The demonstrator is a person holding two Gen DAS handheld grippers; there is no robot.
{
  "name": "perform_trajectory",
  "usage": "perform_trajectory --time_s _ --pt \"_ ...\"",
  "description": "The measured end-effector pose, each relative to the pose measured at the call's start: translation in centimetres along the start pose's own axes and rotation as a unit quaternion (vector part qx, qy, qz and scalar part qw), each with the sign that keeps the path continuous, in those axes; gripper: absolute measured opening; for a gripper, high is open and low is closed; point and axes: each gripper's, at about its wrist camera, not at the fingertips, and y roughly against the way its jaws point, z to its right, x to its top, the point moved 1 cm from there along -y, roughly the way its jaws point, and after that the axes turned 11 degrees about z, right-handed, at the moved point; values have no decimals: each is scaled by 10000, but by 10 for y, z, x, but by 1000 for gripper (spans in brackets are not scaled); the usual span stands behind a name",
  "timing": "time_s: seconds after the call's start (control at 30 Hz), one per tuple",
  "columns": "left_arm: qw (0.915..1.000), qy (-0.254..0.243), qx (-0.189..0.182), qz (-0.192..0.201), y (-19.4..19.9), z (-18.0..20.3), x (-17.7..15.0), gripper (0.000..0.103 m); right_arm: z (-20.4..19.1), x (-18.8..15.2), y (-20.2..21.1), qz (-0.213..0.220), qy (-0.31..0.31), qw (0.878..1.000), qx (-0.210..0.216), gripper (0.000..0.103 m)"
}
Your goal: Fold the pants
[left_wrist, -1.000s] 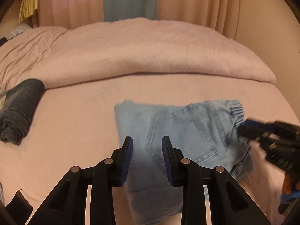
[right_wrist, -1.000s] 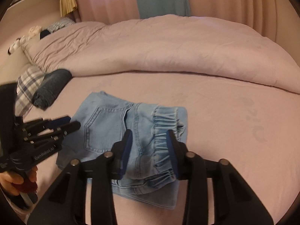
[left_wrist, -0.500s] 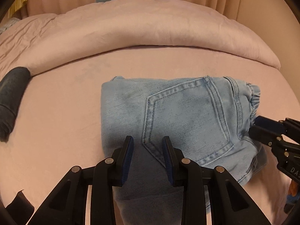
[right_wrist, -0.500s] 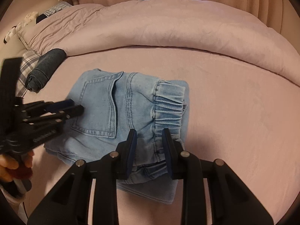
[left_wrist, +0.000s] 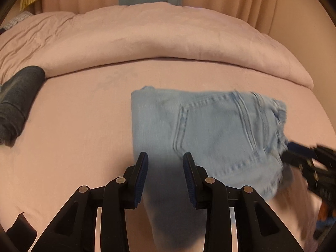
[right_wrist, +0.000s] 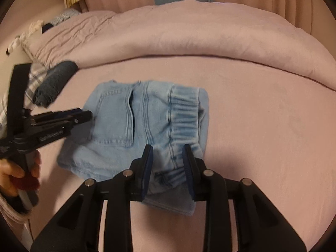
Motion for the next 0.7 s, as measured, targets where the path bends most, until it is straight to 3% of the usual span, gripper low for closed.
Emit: perform_trajectory --time_s 0.2,0.33,0.4,0.57,0.63,0.7 --pt "9991 -407 -12 -74 9 15 -26 37 7 1 -6 -149 -174 9997 67 30" --pt "9998 -123 -30 -143 17 12 -23 37 7 3 -6 -245 -239 9994 39 33" --pt "9999 -64 -73 -68 26 13 -20 37 6 4 0 -330 -312 9990 37 38" --pt "9999 -44 -34 110 54 16 -17 37 -1 6 23 -273 -293 9992 -17 40" --pt "9997 -64 -9 241 68 21 -10 42 -6 10 37 -185 -309 9993 25 41" --pt "9992 -68 62 400 87 24 -2 65 -12 15 50 -65 -290 9995 56 45"
